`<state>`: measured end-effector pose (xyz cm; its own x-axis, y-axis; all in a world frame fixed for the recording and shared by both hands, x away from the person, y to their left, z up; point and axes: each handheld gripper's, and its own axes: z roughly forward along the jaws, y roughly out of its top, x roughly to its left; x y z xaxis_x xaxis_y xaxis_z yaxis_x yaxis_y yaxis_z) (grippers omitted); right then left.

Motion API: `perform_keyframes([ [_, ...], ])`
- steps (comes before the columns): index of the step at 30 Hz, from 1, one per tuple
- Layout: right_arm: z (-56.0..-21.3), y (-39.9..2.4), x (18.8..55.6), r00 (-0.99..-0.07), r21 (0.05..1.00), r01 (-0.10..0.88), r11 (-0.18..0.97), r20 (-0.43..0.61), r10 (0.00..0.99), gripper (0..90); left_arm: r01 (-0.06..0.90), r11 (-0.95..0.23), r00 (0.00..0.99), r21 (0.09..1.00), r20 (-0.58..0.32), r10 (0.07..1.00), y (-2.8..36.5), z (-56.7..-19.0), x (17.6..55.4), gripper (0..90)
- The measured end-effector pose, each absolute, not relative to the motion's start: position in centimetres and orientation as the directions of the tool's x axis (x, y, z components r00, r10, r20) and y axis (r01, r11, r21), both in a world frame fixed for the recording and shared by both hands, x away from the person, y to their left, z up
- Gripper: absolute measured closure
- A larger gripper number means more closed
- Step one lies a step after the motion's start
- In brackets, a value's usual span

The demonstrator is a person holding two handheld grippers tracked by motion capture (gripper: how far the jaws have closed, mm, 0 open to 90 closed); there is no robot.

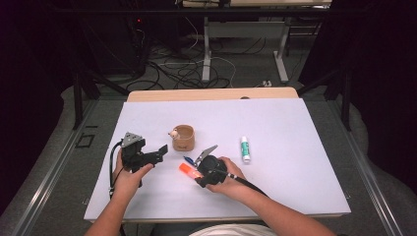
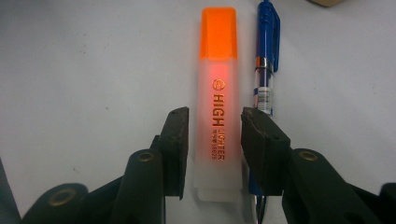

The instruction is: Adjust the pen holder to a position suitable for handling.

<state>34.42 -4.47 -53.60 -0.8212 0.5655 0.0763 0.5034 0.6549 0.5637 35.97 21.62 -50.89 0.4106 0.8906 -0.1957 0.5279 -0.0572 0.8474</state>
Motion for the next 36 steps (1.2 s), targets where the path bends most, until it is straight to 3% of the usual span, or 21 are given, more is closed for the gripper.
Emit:
perform_keyframes([
  [36,-54.0,-2.8,33.9,-0.775,0.481,0.561,0.674,0.019,0.631,66.2,0.532,-0.059,0.409,0.845,-0.195,0.891,21.7,-51.0,36.0,4.8],
])
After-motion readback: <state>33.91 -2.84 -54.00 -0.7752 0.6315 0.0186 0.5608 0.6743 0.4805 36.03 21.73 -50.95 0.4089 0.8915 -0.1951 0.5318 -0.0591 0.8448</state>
